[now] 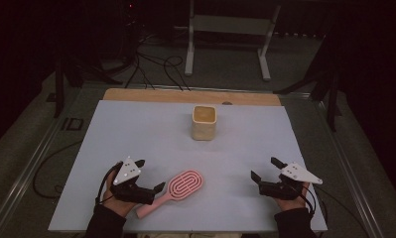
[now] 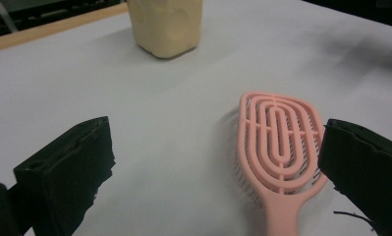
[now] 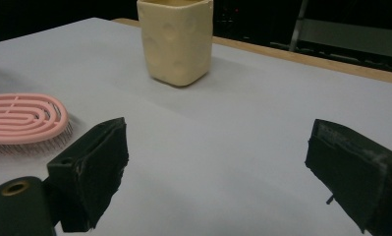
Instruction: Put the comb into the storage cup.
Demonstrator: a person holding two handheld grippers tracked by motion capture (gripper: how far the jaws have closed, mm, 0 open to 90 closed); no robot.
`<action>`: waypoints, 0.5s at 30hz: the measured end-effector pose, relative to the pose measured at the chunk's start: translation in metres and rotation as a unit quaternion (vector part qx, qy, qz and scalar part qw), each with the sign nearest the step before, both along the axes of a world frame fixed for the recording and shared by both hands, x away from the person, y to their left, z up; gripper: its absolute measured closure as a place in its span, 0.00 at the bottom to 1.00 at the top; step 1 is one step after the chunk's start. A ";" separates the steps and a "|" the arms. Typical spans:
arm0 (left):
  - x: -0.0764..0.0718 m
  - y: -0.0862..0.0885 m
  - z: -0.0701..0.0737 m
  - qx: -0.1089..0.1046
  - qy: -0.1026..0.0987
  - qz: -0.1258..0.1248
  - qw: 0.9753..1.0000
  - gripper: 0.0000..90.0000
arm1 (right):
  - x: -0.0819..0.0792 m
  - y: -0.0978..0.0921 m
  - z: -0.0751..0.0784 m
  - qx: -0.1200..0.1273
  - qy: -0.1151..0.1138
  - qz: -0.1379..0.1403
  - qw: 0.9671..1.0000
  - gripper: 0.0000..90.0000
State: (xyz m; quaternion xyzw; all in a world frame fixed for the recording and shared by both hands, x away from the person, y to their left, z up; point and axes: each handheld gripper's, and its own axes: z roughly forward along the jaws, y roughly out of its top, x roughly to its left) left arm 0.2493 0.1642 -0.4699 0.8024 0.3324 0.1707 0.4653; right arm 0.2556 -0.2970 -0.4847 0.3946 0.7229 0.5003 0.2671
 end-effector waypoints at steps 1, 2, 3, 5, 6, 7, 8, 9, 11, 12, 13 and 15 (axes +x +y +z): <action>0.000 -0.001 0.000 0.000 0.001 -0.002 1.000 0.01 | 0.000 0.000 0.000 0.000 0.001 0.000 1.000 0.10; 0.000 -0.002 -0.001 -0.001 0.004 -0.004 1.000 0.01 | 0.000 0.000 0.000 0.000 0.001 0.000 1.000 0.10; 0.000 -0.003 -0.001 0.000 0.006 -0.005 1.000 0.02 | 0.000 0.000 0.000 -0.001 0.001 0.000 1.000 0.10; 0.000 -0.005 -0.001 0.001 0.009 -0.010 1.000 0.02 | 0.000 0.000 0.000 0.000 0.001 0.000 1.000 0.10; 0.000 -0.006 -0.002 0.001 0.011 -0.012 1.000 0.03 | 0.000 0.000 0.000 0.000 0.002 0.000 1.000 0.10; 0.000 -0.007 -0.002 0.002 0.013 -0.014 1.000 0.03 | 0.000 0.000 0.000 -0.001 0.002 0.000 1.000 0.10; 0.000 -0.008 -0.002 0.004 0.017 -0.017 1.000 0.04 | 0.000 0.000 0.000 0.000 0.002 0.000 1.000 0.10; 0.000 -0.008 -0.002 0.004 0.018 -0.019 1.000 0.04 | 0.000 0.000 0.000 -0.001 0.002 0.000 1.000 0.10; 0.000 -0.010 -0.002 0.004 0.021 -0.023 0.999 0.05 | 0.000 0.000 0.000 -0.001 0.002 0.000 1.000 0.10; 0.000 -0.011 -0.003 0.005 0.022 -0.025 0.999 0.06 | 0.000 0.000 0.000 -0.001 0.002 0.000 1.000 0.10; 0.000 -0.011 -0.003 0.005 0.024 -0.025 0.999 0.06 | 0.000 0.000 0.000 -0.002 0.003 0.000 1.000 0.10; 0.000 -0.013 -0.003 0.004 0.028 -0.027 0.999 0.06 | 0.000 0.000 0.000 -0.001 0.003 0.000 1.000 0.10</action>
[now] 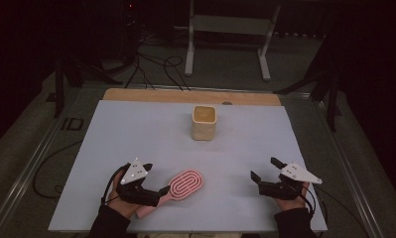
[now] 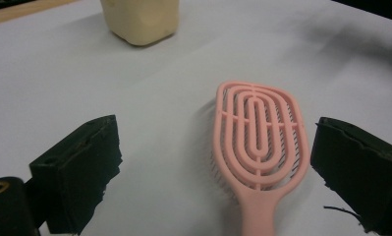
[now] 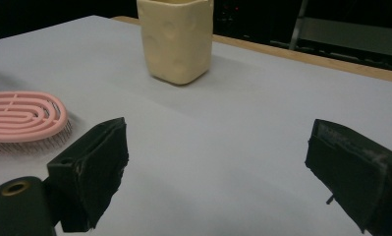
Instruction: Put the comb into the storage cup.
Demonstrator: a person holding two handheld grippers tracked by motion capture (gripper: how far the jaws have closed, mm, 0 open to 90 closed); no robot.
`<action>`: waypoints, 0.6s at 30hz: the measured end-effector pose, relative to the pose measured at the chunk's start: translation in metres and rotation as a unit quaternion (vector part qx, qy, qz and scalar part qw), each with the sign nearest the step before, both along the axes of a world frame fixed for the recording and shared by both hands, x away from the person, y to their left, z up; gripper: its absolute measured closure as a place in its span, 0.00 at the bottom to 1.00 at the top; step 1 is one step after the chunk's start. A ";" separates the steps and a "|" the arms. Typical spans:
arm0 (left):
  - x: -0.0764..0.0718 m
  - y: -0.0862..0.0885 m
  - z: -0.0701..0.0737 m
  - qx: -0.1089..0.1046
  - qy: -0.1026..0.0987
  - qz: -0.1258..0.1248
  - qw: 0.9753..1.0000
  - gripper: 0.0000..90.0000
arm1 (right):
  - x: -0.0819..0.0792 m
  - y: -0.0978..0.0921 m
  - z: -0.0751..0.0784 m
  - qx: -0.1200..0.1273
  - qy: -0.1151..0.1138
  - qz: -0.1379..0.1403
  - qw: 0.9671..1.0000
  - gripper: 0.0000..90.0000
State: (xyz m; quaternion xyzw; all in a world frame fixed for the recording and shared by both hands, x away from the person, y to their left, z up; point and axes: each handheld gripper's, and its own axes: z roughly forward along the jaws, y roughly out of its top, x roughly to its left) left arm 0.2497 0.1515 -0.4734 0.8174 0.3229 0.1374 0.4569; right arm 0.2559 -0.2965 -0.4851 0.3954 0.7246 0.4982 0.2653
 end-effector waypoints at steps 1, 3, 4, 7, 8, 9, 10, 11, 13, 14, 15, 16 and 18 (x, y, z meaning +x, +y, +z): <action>0.000 -0.001 0.000 0.000 0.003 -0.002 1.000 0.06 | 0.000 0.000 0.000 0.000 0.000 0.000 1.000 0.10; 0.000 -0.003 -0.001 0.001 0.004 -0.005 1.000 0.08 | 0.000 0.000 0.000 -0.001 0.000 0.000 1.000 0.10; 0.000 -0.003 -0.001 0.002 0.005 -0.006 1.000 0.08 | 0.000 0.000 0.000 -0.001 0.000 0.000 1.000 0.10; -0.002 -0.007 -0.001 0.003 0.005 -0.007 1.000 0.12 | 0.000 0.000 0.000 -0.001 0.000 0.000 1.000 0.10; -0.002 -0.008 -0.001 0.003 0.005 -0.007 1.000 0.13 | 0.000 0.000 0.000 -0.002 0.000 0.000 1.000 0.10; -0.002 -0.010 0.000 0.004 0.004 -0.007 1.000 0.14 | 0.000 0.000 0.000 -0.002 0.000 0.000 1.000 0.10; -0.002 -0.011 0.000 0.003 0.004 -0.006 1.000 0.15 | 0.000 0.000 0.000 -0.002 0.000 0.001 1.000 0.10; -0.003 -0.012 0.000 0.004 0.005 -0.007 1.000 0.17 | 0.000 0.000 0.000 -0.001 0.000 0.000 1.000 0.10; -0.003 -0.014 -0.001 0.008 0.006 -0.009 1.000 0.17 | 0.000 0.000 0.000 -0.001 0.000 0.000 1.000 0.10; -0.003 -0.015 -0.001 0.009 0.007 -0.010 1.000 0.18 | 0.000 0.000 0.000 -0.002 0.000 -0.001 1.000 0.10; -0.004 -0.017 -0.001 0.010 0.007 -0.011 1.000 0.18 | 0.000 0.000 0.000 -0.001 0.000 0.000 1.000 0.10; -0.004 -0.017 -0.001 0.014 0.008 -0.012 1.000 0.19 | 0.000 0.000 0.000 -0.002 0.000 -0.001 1.000 0.10; -0.004 -0.020 -0.002 0.017 0.008 -0.013 1.000 0.20 | 0.000 0.000 0.000 -0.002 0.000 0.000 1.000 0.10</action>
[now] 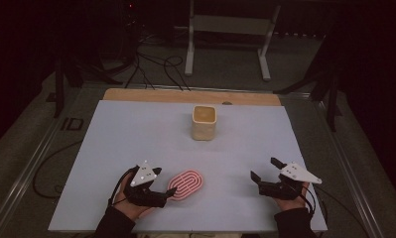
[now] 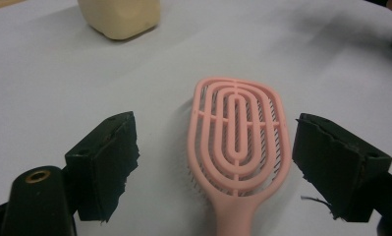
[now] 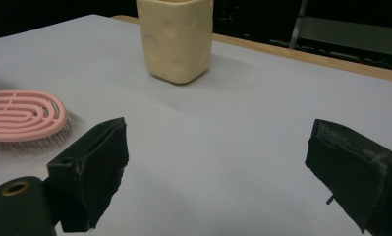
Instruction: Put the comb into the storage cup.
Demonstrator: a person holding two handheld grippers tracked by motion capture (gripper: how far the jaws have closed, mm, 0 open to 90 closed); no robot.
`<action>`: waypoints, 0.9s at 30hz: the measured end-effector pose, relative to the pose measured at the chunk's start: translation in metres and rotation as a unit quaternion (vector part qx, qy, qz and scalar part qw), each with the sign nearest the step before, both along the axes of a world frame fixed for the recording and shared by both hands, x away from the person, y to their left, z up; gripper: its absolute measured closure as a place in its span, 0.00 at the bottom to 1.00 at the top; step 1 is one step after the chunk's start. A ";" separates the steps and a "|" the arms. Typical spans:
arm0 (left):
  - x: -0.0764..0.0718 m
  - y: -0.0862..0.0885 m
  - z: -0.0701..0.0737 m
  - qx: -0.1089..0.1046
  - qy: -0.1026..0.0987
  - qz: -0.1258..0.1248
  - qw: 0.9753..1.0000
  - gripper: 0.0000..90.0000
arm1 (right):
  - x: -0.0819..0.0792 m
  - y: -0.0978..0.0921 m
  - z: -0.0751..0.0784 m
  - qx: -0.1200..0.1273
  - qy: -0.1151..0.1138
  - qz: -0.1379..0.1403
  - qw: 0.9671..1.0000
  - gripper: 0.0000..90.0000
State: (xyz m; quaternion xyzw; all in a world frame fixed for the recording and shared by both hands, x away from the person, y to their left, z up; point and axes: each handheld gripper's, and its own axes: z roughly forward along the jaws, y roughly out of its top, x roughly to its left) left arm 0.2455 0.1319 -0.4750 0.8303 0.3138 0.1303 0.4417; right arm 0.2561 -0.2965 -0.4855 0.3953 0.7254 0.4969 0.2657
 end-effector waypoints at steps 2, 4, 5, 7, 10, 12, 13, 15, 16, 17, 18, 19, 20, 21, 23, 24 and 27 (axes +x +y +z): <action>0.000 -0.002 -0.001 0.005 0.001 -0.002 1.000 0.19 | 0.000 0.000 0.000 0.000 0.000 0.000 1.000 0.10; 0.000 -0.004 -0.002 0.012 0.004 -0.005 1.000 0.19 | 0.000 0.000 0.000 0.000 0.000 0.000 1.000 0.10; 0.000 -0.005 -0.003 0.017 0.006 -0.007 1.000 0.19 | 0.000 0.000 0.000 0.000 0.000 0.000 1.000 0.10; 0.000 -0.007 -0.003 0.020 0.007 -0.009 1.000 0.19 | 0.000 0.000 0.000 0.000 0.000 0.000 1.000 0.10; -0.001 -0.009 -0.003 0.027 0.011 -0.012 1.000 0.19 | 0.000 0.000 0.000 -0.002 0.001 0.000 1.000 0.10; 0.000 -0.010 -0.004 0.033 0.014 -0.014 0.999 0.19 | 0.000 0.000 0.000 -0.002 0.002 0.000 1.000 0.10; 0.000 -0.010 -0.005 0.038 0.016 -0.014 0.999 0.19 | 0.000 0.000 0.000 -0.002 0.002 0.000 1.000 0.10; 0.000 -0.011 -0.006 0.045 0.020 -0.015 0.999 0.19 | 0.000 0.000 0.000 -0.002 0.002 0.000 1.000 0.10; 0.001 -0.011 -0.006 0.047 0.021 -0.014 0.999 0.19 | 0.000 0.000 0.000 -0.002 0.002 0.000 1.000 0.10; 0.001 -0.011 -0.006 0.052 0.025 -0.014 0.998 0.19 | 0.000 0.000 0.000 -0.001 0.002 -0.001 1.000 0.10; 0.002 -0.011 -0.007 0.055 0.026 -0.014 0.998 0.19 | 0.000 0.000 -0.001 -0.002 0.002 0.000 1.000 0.10; 0.002 -0.012 -0.007 0.059 0.028 -0.014 0.998 0.19 | 0.000 0.000 -0.001 -0.002 0.002 -0.001 1.000 0.10; 0.002 -0.012 -0.007 0.062 0.029 -0.012 0.998 0.19 | 0.000 0.000 -0.001 -0.001 0.002 -0.001 1.000 0.10; 0.002 -0.013 -0.007 0.067 0.031 -0.011 0.997 0.19 | 0.000 0.000 -0.001 -0.001 0.002 -0.001 1.000 0.10; 0.003 -0.016 -0.007 0.078 0.034 -0.012 0.996 0.19 | 0.000 -0.001 -0.001 -0.001 0.002 -0.002 1.000 0.10; 0.003 -0.016 -0.007 0.082 0.035 -0.012 0.996 0.19 | 0.000 -0.001 -0.001 -0.001 0.002 -0.002 1.000 0.10; 0.004 -0.020 -0.007 0.101 0.044 -0.011 0.994 0.19 | 0.000 -0.002 -0.001 0.001 0.001 -0.004 1.000 0.10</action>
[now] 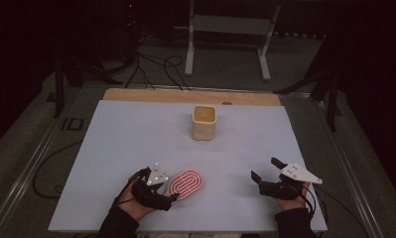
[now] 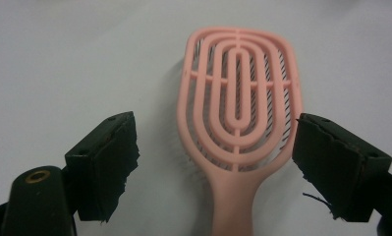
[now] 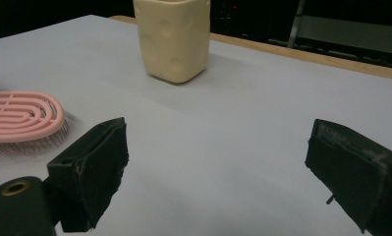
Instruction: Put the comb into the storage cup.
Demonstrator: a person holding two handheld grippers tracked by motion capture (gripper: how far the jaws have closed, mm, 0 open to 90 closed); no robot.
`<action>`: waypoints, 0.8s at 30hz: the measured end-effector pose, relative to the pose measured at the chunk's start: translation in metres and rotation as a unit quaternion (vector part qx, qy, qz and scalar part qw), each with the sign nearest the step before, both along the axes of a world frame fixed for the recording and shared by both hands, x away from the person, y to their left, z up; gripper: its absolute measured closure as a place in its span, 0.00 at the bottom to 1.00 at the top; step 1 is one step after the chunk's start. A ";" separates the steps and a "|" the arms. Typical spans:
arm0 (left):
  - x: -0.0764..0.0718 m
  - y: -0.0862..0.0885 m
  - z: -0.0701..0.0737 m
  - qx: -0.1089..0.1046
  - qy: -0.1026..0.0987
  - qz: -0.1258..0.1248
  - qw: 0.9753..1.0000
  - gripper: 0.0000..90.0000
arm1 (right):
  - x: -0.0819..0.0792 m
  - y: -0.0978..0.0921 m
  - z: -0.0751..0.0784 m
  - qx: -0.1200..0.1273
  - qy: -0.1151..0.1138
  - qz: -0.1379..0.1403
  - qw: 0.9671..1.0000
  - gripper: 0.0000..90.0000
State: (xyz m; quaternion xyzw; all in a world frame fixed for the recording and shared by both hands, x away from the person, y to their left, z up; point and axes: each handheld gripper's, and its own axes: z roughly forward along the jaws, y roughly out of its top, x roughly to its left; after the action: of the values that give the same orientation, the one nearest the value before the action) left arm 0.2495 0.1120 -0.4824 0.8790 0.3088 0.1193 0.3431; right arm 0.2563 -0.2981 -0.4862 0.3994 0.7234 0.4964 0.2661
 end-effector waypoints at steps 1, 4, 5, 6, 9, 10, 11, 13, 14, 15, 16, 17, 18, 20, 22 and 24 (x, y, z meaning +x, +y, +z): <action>0.000 -0.001 0.000 0.002 0.001 0.000 1.000 0.19 | 0.000 0.000 0.000 0.002 0.000 -0.001 1.000 0.10; 0.001 -0.003 0.000 0.017 0.010 -0.002 1.000 0.20 | 0.000 -0.001 0.000 0.002 0.000 -0.002 1.000 0.10; 0.001 -0.004 0.000 0.020 0.012 -0.002 1.000 0.20 | 0.000 -0.001 0.000 0.004 -0.001 -0.002 1.000 0.10; 0.002 -0.005 0.000 0.028 0.015 -0.004 0.999 0.20 | 0.000 -0.001 0.000 0.004 -0.001 -0.002 1.000 0.10; 0.003 -0.007 0.001 0.045 0.021 -0.004 0.999 0.20 | 0.000 -0.001 0.000 0.005 -0.001 -0.002 1.000 0.10; 0.003 -0.008 0.001 0.053 0.023 -0.003 0.998 0.20 | 0.000 -0.001 0.000 0.005 -0.001 -0.002 1.000 0.10; 0.004 -0.008 0.001 0.059 0.025 -0.003 0.998 0.20 | 0.000 -0.002 0.000 0.006 -0.001 -0.003 1.000 0.10; 0.005 -0.010 0.001 0.071 0.032 -0.001 0.997 0.20 | 0.000 -0.002 0.000 0.007 0.000 -0.004 1.000 0.10; 0.006 -0.010 0.001 0.079 0.037 -0.002 0.996 0.20 | 0.000 -0.002 0.000 0.007 0.000 -0.004 1.000 0.10; 0.006 -0.011 0.001 0.082 0.042 -0.001 0.996 0.21 | 0.000 -0.002 0.000 0.007 0.000 -0.004 1.000 0.10; 0.007 -0.012 0.001 0.087 0.045 -0.003 0.995 0.21 | 0.000 -0.002 0.000 0.007 0.001 -0.004 1.000 0.10; 0.007 -0.012 0.001 0.093 0.047 -0.005 0.995 0.21 | 0.000 -0.002 0.000 0.007 0.000 -0.004 1.000 0.10; 0.007 -0.013 0.001 0.096 0.050 -0.005 0.994 0.21 | 0.000 -0.002 0.000 0.006 0.000 -0.003 1.000 0.10; 0.008 -0.014 0.000 0.103 0.057 -0.008 0.993 0.21 | 0.000 -0.002 0.000 0.007 0.001 -0.003 1.000 0.10; 0.009 -0.015 0.000 0.106 0.066 -0.010 0.992 0.21 | 0.000 -0.002 0.000 0.006 0.001 -0.004 1.000 0.10; 0.009 -0.016 -0.001 0.108 0.070 -0.013 0.992 0.21 | 0.000 -0.002 0.000 0.007 0.001 -0.004 1.000 0.10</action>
State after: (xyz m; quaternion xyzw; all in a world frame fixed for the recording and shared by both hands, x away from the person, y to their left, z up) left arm 0.2589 0.0963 -0.4829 0.9211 0.3061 0.0857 0.2248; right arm 0.2564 -0.3003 -0.4863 0.4044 0.7189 0.4997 0.2645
